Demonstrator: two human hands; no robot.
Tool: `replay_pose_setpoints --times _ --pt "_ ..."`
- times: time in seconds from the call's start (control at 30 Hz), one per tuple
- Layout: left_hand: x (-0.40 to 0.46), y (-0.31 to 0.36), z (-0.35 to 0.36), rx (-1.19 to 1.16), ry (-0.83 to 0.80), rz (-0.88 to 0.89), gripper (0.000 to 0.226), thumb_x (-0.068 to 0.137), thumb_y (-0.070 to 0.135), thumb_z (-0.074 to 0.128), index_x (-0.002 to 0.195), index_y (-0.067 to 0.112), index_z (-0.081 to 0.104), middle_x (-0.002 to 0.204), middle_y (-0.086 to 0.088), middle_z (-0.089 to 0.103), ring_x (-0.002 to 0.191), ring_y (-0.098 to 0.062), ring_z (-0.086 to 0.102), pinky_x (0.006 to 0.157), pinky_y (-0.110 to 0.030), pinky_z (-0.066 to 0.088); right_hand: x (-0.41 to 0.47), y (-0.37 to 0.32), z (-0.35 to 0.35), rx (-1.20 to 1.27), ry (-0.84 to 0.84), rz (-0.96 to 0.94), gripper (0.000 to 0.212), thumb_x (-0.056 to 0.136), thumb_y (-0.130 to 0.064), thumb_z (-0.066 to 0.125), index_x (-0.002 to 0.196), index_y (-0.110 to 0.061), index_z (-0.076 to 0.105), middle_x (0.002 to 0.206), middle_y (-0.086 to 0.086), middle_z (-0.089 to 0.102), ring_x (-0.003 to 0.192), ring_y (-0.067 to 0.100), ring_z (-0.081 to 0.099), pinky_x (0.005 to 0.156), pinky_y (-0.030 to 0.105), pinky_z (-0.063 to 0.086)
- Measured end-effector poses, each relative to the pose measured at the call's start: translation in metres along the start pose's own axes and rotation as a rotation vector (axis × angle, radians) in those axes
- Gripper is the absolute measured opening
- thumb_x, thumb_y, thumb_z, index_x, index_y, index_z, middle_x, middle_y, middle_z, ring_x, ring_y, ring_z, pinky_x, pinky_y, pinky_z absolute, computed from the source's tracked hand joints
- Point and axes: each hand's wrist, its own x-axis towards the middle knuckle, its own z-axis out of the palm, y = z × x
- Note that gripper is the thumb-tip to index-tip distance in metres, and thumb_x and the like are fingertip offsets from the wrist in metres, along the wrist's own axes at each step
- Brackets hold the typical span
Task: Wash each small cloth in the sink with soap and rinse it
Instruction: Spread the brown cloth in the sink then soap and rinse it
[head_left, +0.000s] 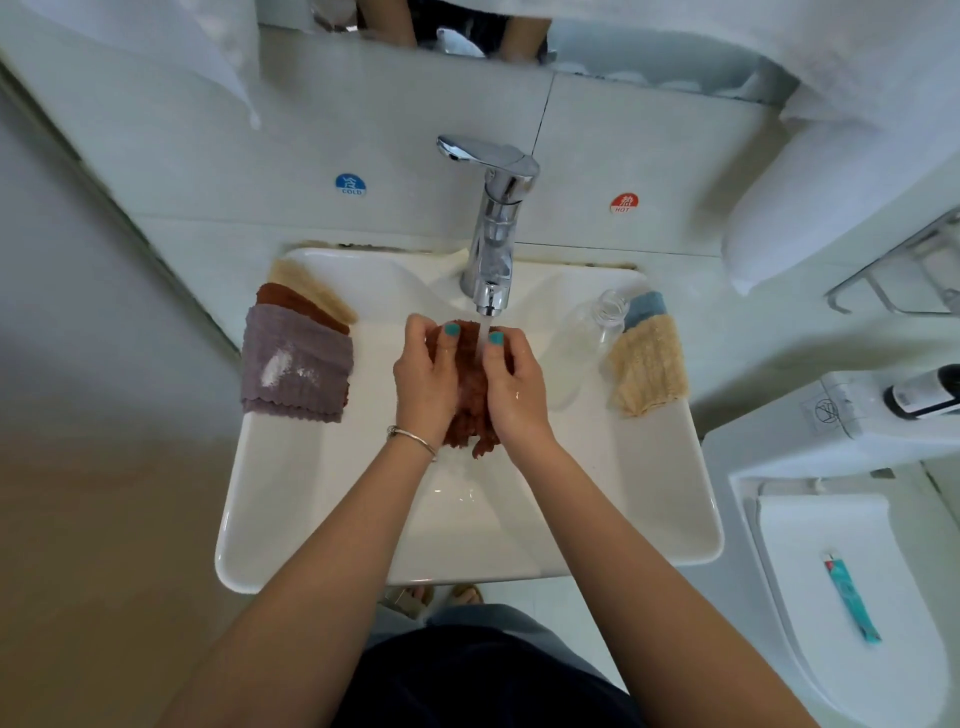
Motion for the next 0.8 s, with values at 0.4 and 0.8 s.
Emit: replay_pose_setpoints --times 0.4,0.8 --pt "-0.001 -0.009 0.034 -0.124 -0.019 -0.053 0.025 0.099 0.027 0.045 0.077 0.016 0.043 0.065 0.01 0.051 0.057 0.002 0.051 0.053 -0.011 0.036 0.002 0.0 0.013 0.035 0.061 0.038 0.023 0.1 -0.039 0.048 0.081 -0.026 0.053 0.074 -0.012 0.064 0.067 -0.002 0.058 0.064 0.018 0.048" --pt "0.008 0.003 0.024 -0.089 0.069 -0.056 0.048 0.098 0.027 0.043 0.05 0.022 0.039 0.046 0.004 0.045 0.044 -0.009 0.041 0.05 -0.022 0.031 0.014 -0.005 0.019 -0.113 0.074 0.021 0.045 0.103 -0.034 0.043 0.072 -0.005 0.058 0.066 0.003 0.061 0.063 0.015 0.055 0.064 0.033 0.045"
